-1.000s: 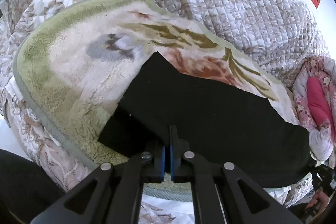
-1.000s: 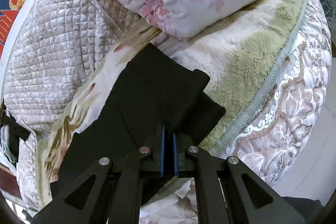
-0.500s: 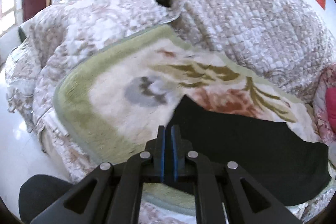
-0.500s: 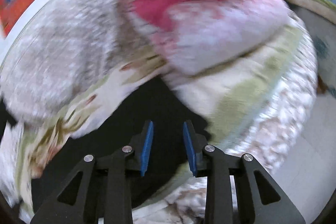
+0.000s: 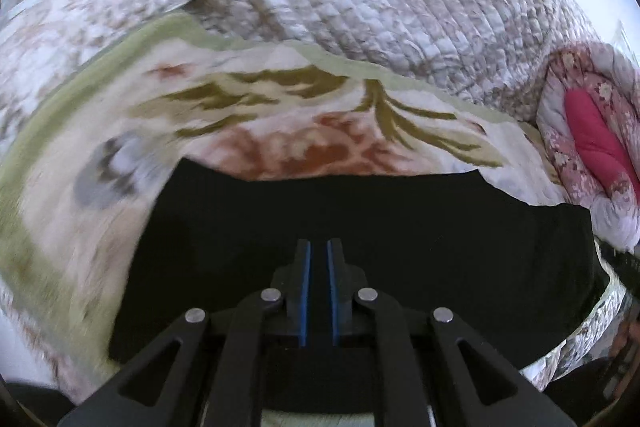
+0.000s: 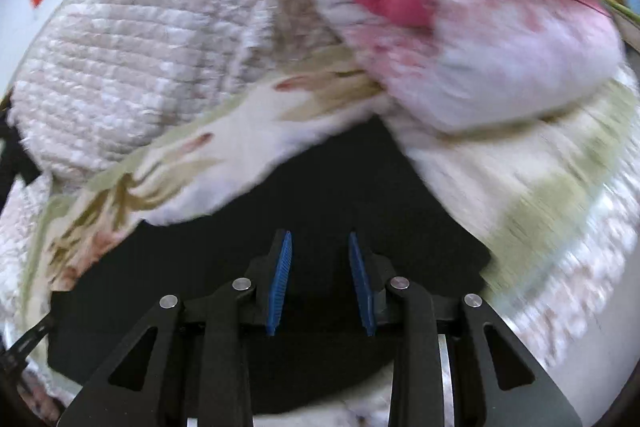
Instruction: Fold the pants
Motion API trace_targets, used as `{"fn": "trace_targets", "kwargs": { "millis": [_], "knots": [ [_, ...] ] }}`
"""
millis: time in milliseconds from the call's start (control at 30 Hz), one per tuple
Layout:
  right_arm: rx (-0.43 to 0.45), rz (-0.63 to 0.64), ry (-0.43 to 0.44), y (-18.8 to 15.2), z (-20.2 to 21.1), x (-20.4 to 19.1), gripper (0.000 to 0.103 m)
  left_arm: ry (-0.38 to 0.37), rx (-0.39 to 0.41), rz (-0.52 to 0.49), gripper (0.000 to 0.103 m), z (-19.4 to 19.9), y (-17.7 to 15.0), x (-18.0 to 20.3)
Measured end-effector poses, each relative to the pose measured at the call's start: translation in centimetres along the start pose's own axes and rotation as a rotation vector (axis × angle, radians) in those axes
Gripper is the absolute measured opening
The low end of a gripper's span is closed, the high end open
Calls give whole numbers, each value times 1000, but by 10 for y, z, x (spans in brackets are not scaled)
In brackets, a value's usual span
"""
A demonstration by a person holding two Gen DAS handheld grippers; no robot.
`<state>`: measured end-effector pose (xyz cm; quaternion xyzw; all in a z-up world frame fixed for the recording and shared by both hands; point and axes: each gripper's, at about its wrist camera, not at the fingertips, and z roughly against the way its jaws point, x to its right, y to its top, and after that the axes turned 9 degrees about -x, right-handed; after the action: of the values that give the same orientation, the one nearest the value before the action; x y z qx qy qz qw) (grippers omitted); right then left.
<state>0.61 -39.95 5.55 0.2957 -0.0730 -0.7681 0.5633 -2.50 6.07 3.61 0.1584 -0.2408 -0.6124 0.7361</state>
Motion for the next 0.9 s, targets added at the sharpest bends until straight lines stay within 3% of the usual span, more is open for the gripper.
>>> {"fn": "trace_targets", "kwargs": {
  "millis": [133,233,267,333,467,533,633,700,900],
  "knots": [
    [-57,96,26,27,-35,-25,30,6,-12,-23,10,-20,17,2],
    [-88,113,-53,38,-66,-27,28,80,-37,-12,10,-43,24,-10],
    [-105,81,-43,39,-73,-21,26,104,-59,10,10,-53,25,-18],
    [-92,58,-29,39,-71,-18,26,89,-50,45,10,-58,25,-32],
    [-26,152,-34,33,-59,-37,28,108,-34,91,10,-53,28,-42],
    [-23,196,42,23,-52,-50,29,86,-15,105,10,-40,22,-43],
    [-60,252,101,1,-50,-70,43,56,19,86,15,-21,10,-37],
    [-95,278,133,-16,-52,-82,44,35,23,56,20,-13,0,-29],
    [-133,419,147,-75,-45,-116,44,28,-13,-53,21,-10,-30,7]
  ]
}}
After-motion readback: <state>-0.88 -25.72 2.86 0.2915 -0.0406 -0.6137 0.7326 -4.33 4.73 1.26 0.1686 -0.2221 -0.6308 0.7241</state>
